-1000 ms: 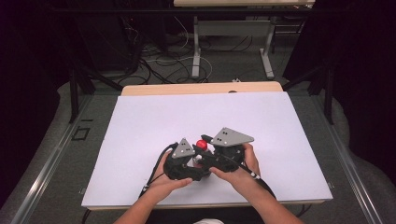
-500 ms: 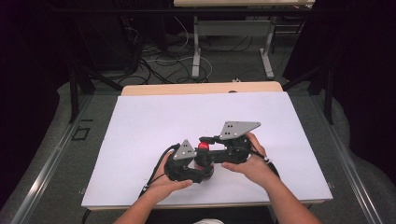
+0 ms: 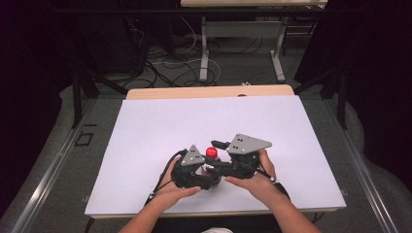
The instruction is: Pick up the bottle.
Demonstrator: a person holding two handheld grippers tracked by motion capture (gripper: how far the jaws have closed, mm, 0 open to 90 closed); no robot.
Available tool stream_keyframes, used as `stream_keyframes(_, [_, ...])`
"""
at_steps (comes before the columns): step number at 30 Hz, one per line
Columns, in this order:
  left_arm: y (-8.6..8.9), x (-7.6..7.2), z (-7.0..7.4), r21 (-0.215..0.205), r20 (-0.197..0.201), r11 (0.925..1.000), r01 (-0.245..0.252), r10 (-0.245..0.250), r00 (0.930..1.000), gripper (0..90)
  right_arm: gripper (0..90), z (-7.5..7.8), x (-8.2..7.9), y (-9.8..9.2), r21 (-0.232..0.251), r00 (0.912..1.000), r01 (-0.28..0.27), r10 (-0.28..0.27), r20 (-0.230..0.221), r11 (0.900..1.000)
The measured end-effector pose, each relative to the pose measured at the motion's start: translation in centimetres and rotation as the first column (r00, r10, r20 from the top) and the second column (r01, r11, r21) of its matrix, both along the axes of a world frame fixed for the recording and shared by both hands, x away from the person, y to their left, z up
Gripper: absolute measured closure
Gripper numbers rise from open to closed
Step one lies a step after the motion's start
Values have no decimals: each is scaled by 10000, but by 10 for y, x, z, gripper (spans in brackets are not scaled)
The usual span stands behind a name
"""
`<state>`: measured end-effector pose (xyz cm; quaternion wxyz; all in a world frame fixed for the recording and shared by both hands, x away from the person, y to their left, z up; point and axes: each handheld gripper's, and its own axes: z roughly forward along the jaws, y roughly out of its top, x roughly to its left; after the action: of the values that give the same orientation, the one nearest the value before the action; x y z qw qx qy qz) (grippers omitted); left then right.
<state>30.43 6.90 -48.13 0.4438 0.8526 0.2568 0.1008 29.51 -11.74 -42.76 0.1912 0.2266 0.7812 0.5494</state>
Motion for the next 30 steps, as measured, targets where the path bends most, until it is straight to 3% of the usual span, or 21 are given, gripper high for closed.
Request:
stream_keyframes(4, [-1,-1,0,13,56,10000,-1,1,10000,301,485,-2,-1,7,-97,9965,749,-745,368,9971])
stream_keyframes(7, [-1,-1,0,-6,78,10000,-30,30,10000,301,488,-3,2,7,238,9955,944,-947,107,9953])
stream_keyframes(11, [1,0,1,6,64,10000,-82,82,9999,301,525,-3,3,6,384,9963,856,-856,-26,9956])
stream_keyframes(17, [1,1,0,5,15,9998,-184,184,9998,302,546,-2,0,2,202,9968,800,-799,-59,9966])
stream_keyframes(19, [2,1,0,-8,17,9999,-165,165,9999,302,603,-1,-1,0,219,9985,536,-534,-116,9983])
stream_keyframes(22, [1,0,0,-64,0,9999,-113,113,9999,301,606,0,3,-3,129,9998,30,-27,-195,9999])
stream_keyframes(24, [1,0,0,-71,7,10000,-25,25,10000,302,611,4,11,-8,54,9954,-717,719,-628,9974])
stream_keyframes(25, [1,0,0,-71,7,10000,-25,25,10000,302,611,4,11,-8,54,9954,-717,719,-628,9974])
stream_keyframes(27, [0,-1,0,-139,-16,9999,14,-14,10000,302,612,6,20,-13,-80,9851,-1547,1536,-772,9879])
stream_keyframes(28, [0,-1,1,-118,61,9999,98,-97,9999,302,613,9,27,-16,-167,9699,-2276,2251,-932,9736])
stream_keyframes(30, [0,-2,2,-105,-31,9998,158,-159,9999,301,612,12,33,-18,-312,9528,-2917,2876,-973,9560])
